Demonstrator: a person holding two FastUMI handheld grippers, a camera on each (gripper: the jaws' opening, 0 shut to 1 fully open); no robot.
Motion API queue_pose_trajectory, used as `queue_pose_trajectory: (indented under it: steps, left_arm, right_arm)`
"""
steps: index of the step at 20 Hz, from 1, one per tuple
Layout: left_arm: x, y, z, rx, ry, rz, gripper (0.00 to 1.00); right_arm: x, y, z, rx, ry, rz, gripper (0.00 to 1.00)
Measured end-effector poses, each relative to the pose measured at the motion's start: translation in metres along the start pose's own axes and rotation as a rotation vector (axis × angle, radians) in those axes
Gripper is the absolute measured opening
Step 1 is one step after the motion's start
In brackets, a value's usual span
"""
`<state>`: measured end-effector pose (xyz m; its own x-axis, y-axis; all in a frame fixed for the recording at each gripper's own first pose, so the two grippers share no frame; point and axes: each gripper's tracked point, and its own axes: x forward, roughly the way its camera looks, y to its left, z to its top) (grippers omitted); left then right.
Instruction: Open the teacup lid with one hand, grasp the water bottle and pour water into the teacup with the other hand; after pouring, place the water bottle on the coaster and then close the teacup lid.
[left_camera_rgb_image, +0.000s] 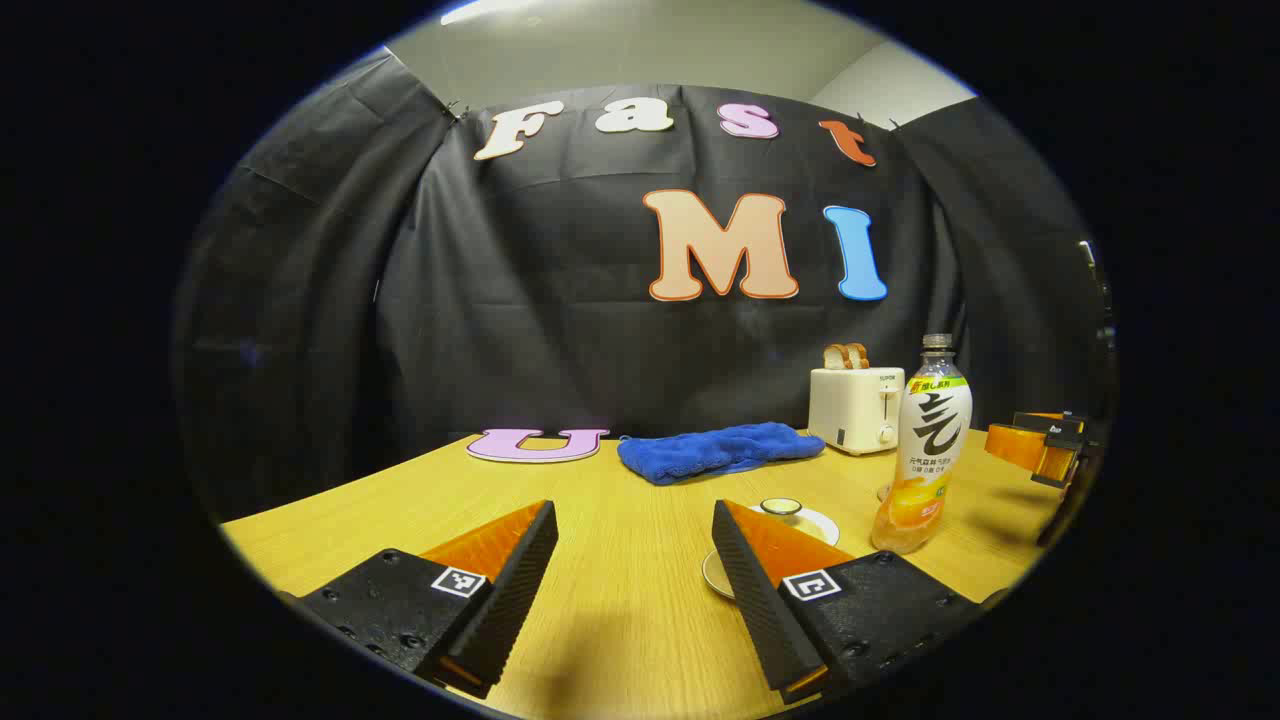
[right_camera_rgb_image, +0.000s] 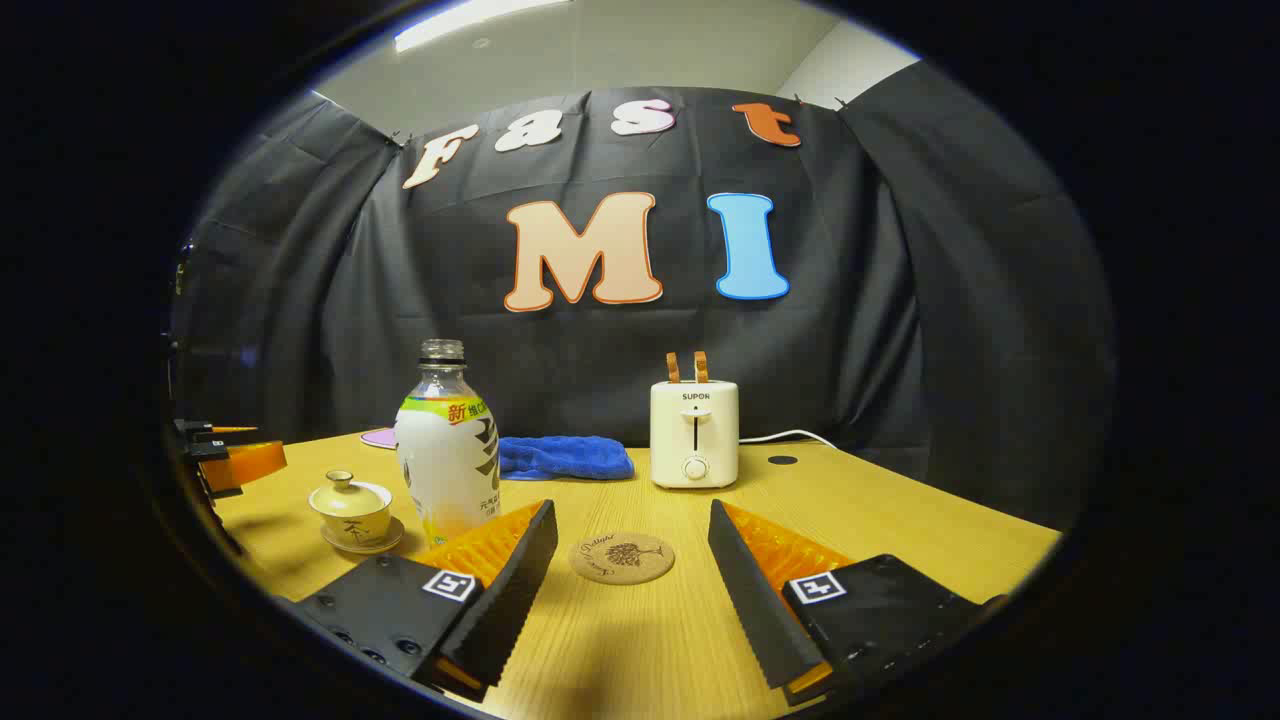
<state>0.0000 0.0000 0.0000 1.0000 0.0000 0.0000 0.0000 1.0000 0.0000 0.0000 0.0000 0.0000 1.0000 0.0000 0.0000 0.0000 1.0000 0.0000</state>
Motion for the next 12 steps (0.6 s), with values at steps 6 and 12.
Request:
queue_pose_trajectory:
  steps: [6,12]
  left_arm:
    - [-0.0001,0.0001,0.0004,0.0,0.0,0.0,0.91]
    - [0.0001,0.0002,-0.0005,-0.001,-0.001,0.0,0.92]
  right_arm:
    - [-0.0002,0.0001,0.0003,0.0,0.0,0.0,0.96]
    - [-0.001,0.0003,0.0007,0.0,0.0,0.0,0.96]
